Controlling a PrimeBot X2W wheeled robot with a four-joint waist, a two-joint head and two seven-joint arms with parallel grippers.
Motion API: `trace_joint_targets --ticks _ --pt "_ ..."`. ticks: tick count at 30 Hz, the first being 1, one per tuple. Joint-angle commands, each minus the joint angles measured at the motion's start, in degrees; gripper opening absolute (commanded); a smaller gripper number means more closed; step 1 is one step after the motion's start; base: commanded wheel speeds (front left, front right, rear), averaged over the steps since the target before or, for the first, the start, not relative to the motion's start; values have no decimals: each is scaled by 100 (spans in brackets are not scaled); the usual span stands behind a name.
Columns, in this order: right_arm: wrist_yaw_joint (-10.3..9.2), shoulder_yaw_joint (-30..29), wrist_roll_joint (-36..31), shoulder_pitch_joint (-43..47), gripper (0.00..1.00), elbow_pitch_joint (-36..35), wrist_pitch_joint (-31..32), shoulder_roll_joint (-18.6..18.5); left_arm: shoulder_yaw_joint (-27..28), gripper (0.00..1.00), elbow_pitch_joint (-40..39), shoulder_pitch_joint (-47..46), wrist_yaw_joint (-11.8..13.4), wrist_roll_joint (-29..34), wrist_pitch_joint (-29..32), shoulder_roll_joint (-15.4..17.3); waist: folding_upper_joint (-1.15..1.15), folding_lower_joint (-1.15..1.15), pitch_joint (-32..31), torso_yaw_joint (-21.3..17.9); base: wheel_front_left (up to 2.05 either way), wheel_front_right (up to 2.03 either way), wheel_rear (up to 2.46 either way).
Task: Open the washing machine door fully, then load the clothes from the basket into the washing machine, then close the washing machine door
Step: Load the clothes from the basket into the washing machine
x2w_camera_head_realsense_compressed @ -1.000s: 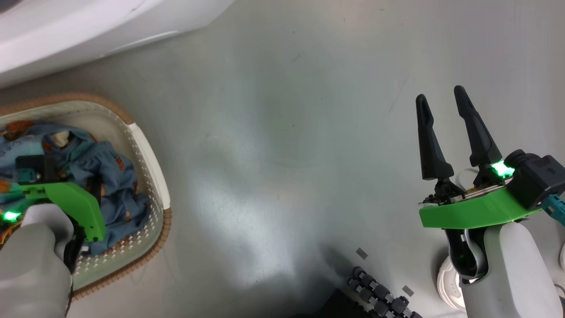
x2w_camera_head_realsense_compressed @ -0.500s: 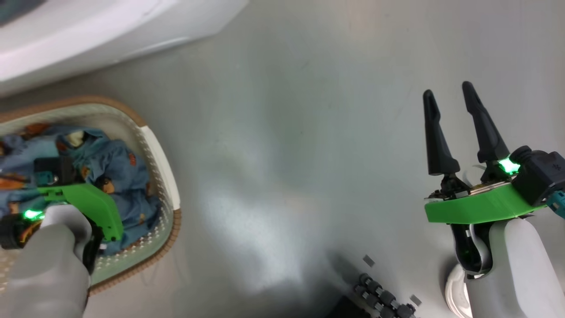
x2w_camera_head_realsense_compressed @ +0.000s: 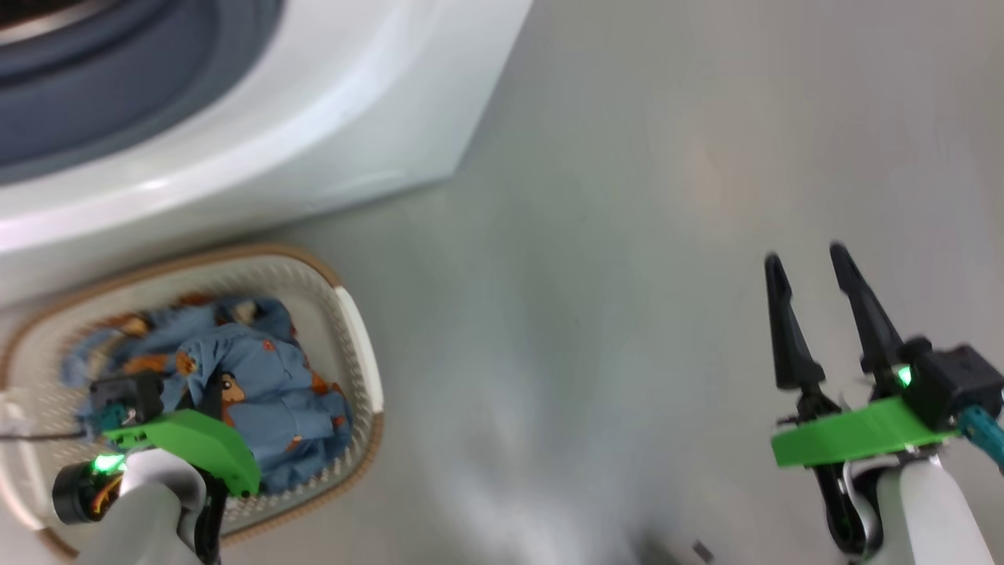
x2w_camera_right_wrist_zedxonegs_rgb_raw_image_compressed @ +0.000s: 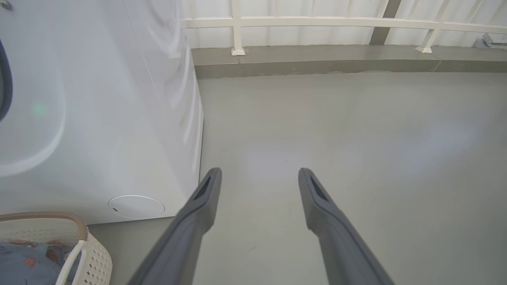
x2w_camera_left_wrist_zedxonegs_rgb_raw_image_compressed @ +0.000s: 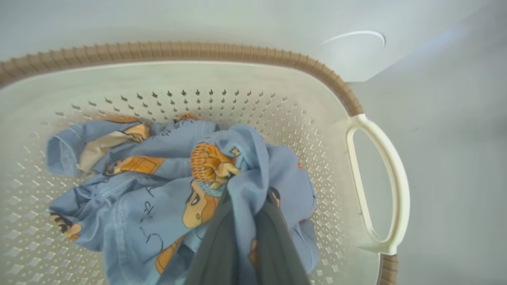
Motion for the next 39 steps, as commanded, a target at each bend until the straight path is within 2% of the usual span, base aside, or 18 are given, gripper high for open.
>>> trace_joint_targets --ticks 1,2,10,20,32,39 --pt "9 11 -101 307 100 -73 -27 -51 298 0 -520 405 177 -26 -68 149 0 0 -990 497 0 0 0" --pt "9 11 -101 307 100 -73 -27 -51 298 0 -520 405 177 -26 -68 149 0 0 -990 497 0 0 0" --pt "9 -75 -238 810 100 21 -27 -51 726 0 -2338 1741 612 246 -71 46 0 0 -1910 776 0 0 0" --pt "9 -127 -200 1375 100 126 -27 -180 1020 0 -4079 3177 1113 513 -72 -164 0 0 -2874 947 0 0 0" --pt "9 -201 -158 1824 100 137 -27 -285 1221 0 -5275 3928 1361 871 -72 -247 0 0 -3478 1082 0 0 0" --pt "9 -219 -138 1962 100 183 -27 -299 1282 0 -5630 4188 1444 981 -72 -270 0 0 -3735 1161 0 0 0"
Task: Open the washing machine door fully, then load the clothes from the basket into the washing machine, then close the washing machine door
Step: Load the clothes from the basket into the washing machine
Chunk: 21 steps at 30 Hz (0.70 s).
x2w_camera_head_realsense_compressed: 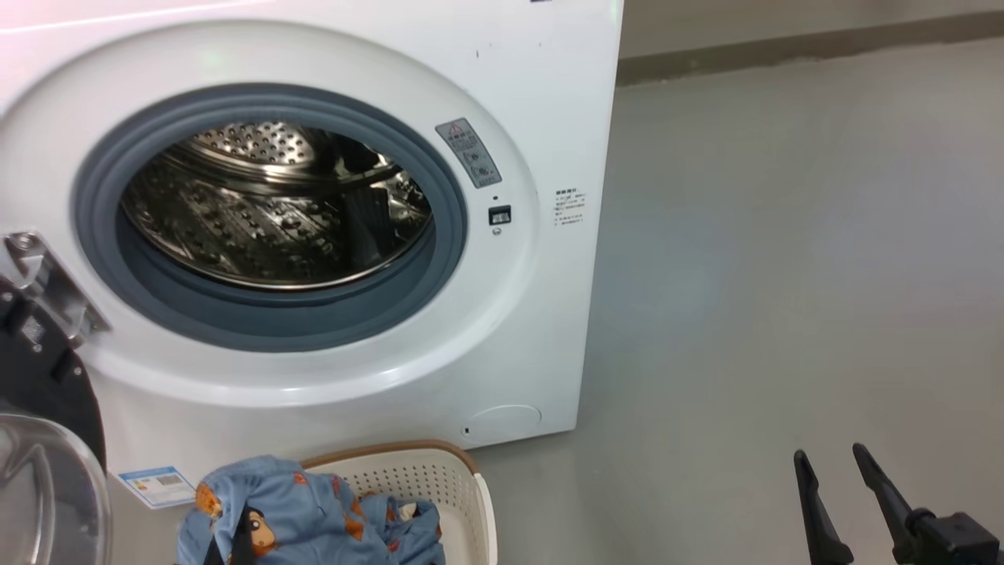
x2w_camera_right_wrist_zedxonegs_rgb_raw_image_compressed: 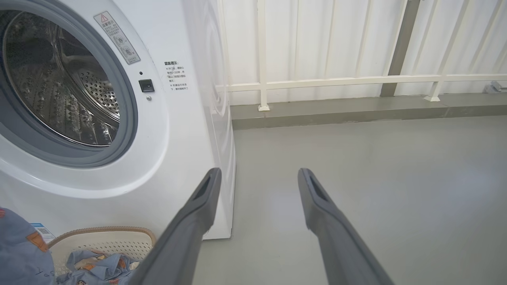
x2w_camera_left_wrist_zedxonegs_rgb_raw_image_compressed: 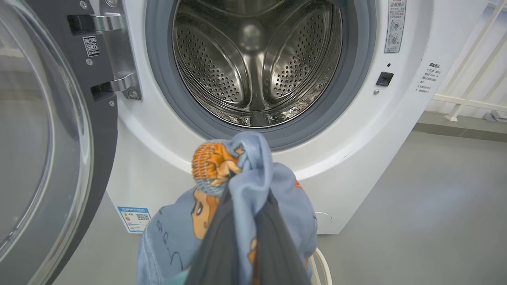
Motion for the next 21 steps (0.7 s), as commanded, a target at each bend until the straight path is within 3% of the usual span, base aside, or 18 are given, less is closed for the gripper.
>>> trace_joint_targets --ticks 1,21 --pt "9 93 53 -17 100 -112 -27 -125 234 0 -236 -77 72 79 -71 56 0 0 -157 85 0 0 0" --pt "9 164 77 178 100 -71 -27 -254 175 0 -781 394 310 129 142 160 0 0 -569 295 0 0 0"
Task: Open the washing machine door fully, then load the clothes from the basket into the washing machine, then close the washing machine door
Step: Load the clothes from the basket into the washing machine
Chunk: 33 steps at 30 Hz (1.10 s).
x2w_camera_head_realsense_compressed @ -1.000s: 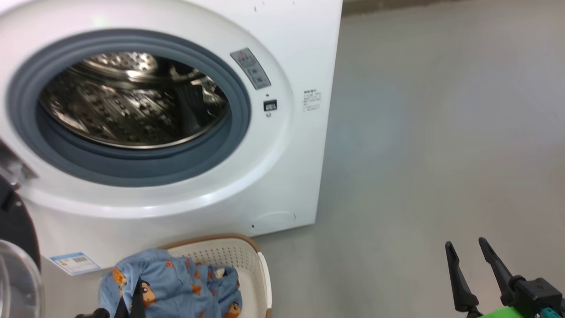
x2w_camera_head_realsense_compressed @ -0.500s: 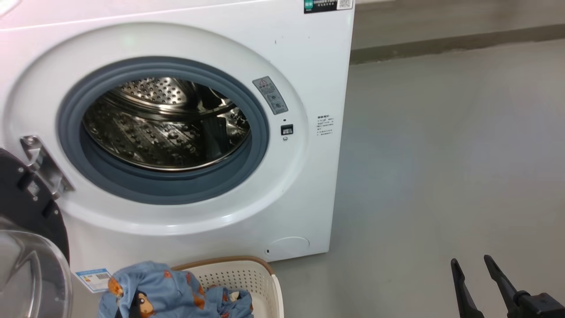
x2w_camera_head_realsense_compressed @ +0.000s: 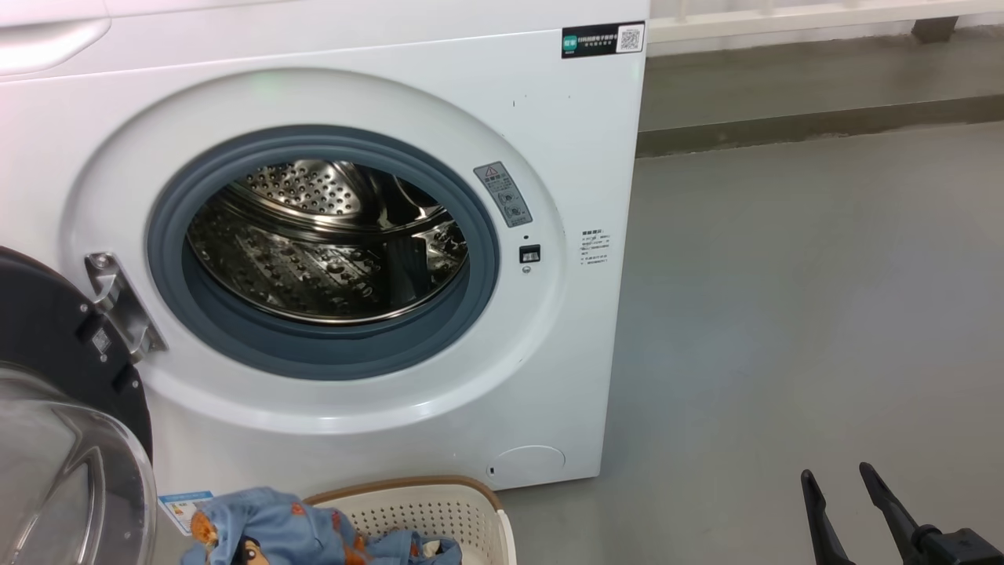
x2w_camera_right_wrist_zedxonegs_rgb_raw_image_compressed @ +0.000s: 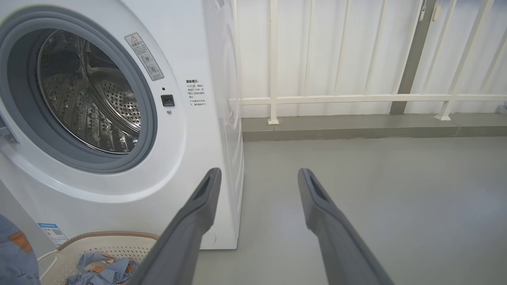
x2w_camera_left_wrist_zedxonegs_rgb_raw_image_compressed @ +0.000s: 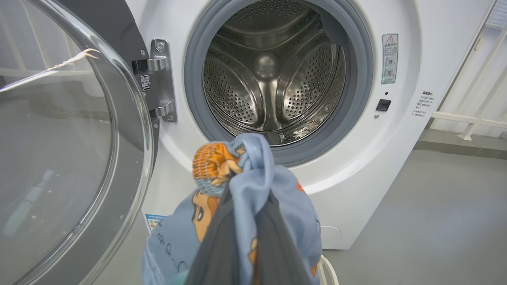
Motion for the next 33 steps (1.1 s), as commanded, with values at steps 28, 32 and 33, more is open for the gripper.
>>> trace_joint_targets --ticks 28,32,33 --pt "9 226 34 -183 100 -167 -27 -46 112 0 43 -651 -27 -30 -71 106 0 0 399 -65 0 0 0" --pt "9 241 29 -224 100 -180 -27 3 85 0 177 -887 -34 -21 -39 97 0 0 525 -142 0 0 0" --pt "9 240 28 -239 100 -180 -27 19 90 0 231 -990 -32 -25 -35 90 0 0 579 -164 0 0 0"
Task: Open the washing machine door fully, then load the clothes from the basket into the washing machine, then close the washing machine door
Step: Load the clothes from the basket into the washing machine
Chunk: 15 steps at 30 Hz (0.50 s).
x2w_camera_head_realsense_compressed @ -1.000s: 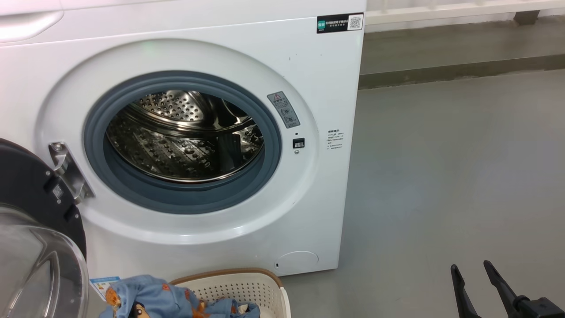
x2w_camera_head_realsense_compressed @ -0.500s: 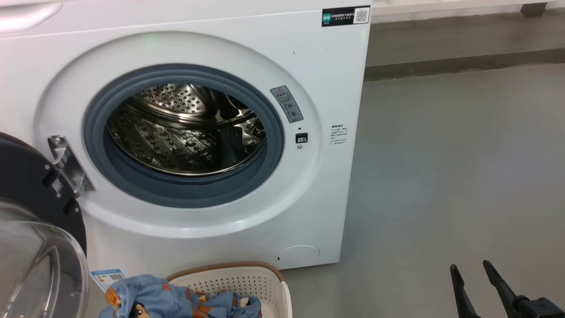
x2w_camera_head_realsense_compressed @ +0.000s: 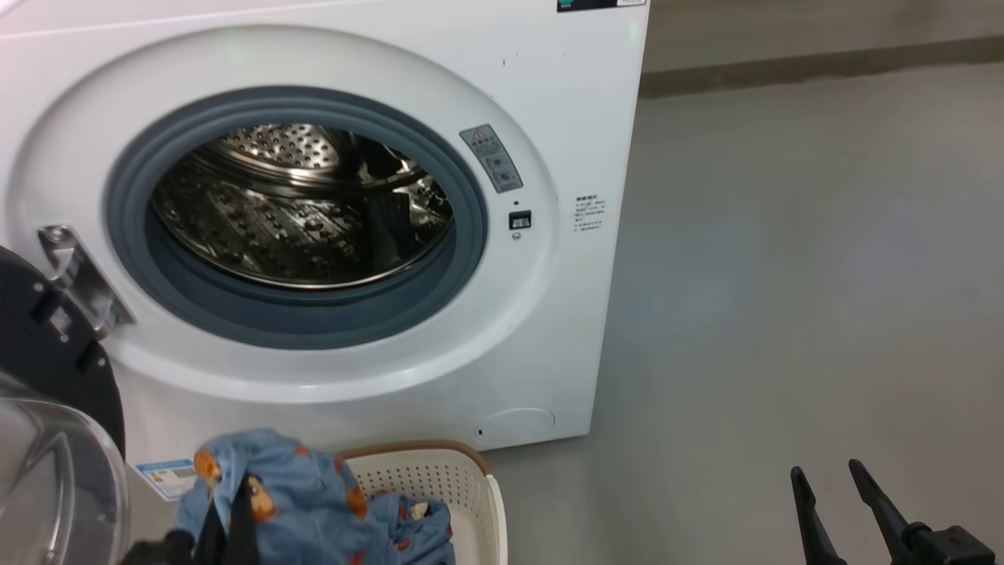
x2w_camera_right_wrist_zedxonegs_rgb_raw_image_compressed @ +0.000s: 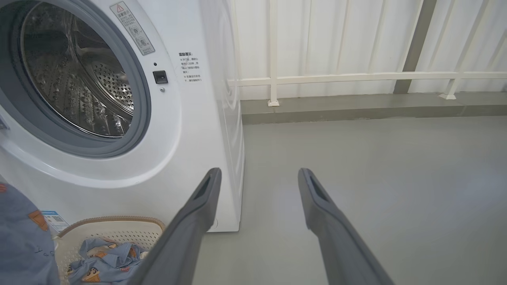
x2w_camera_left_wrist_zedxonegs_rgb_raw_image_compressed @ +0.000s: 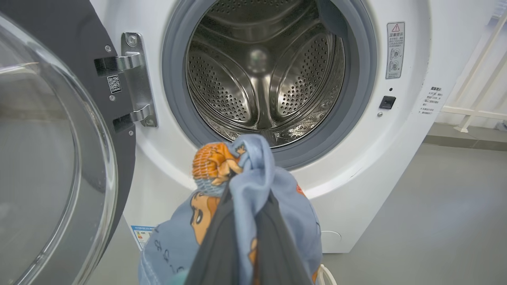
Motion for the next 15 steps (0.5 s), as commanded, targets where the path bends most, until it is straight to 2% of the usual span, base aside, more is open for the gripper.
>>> trace_joint_targets --ticks 1,9,15 --pt "9 179 28 -235 100 -156 -27 -38 193 0 -62 -428 -14 -9 -23 24 0 1 157 -94 0 0 0" --pt "9 225 21 -576 100 -252 -27 115 129 0 375 -1560 -118 18 32 -7 0 1 930 -351 0 0 0" --pt "9 311 41 -1042 100 -314 -27 183 260 0 837 -2571 -177 50 1 135 0 1 1655 -704 0 0 0"
